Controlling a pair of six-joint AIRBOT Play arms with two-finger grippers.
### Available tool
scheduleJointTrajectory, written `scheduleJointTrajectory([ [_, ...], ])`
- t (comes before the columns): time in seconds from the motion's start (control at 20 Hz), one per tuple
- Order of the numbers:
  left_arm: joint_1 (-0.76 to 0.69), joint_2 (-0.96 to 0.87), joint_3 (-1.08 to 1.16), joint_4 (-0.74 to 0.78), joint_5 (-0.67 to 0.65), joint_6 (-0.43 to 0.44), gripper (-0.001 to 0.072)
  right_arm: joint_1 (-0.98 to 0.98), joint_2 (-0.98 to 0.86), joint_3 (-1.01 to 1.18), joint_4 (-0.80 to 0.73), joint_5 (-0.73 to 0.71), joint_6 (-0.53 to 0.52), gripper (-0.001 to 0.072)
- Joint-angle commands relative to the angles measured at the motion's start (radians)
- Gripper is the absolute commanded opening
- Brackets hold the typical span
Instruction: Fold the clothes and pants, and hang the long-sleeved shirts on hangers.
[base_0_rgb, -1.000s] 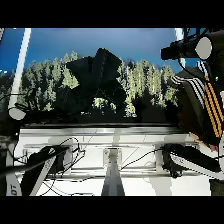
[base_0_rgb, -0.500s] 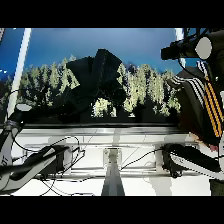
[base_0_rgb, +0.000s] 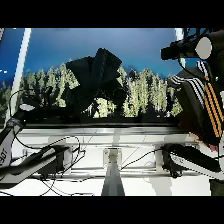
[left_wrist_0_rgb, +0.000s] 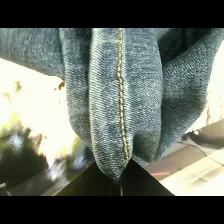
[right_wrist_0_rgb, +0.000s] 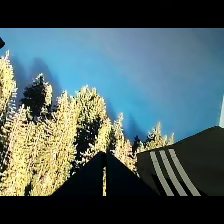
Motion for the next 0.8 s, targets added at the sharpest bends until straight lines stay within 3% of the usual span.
scheduleJointTrajectory([
  [0.0, 0.001, 0.0, 0.01, -0.019, -0.019, 0.021, 0.0026, 0.0, 0.0, 0.0, 0.0, 0.0, 0.0, 0.0042],
  [0.4, 0.001, 0.0, 0.25, -0.021, -0.154, 0.017, 0.0026, 0.0, 0.0, 0.0, 0.035, -0.07, 0.001, 0.0042],
  [0.75, 0.001, 0.0, 0.3, -0.02, -0.153, 0.018, 0.0026, 0.0, 0.0, 0.0, 0.074, -0.101, 0.001, 0.0042],
])
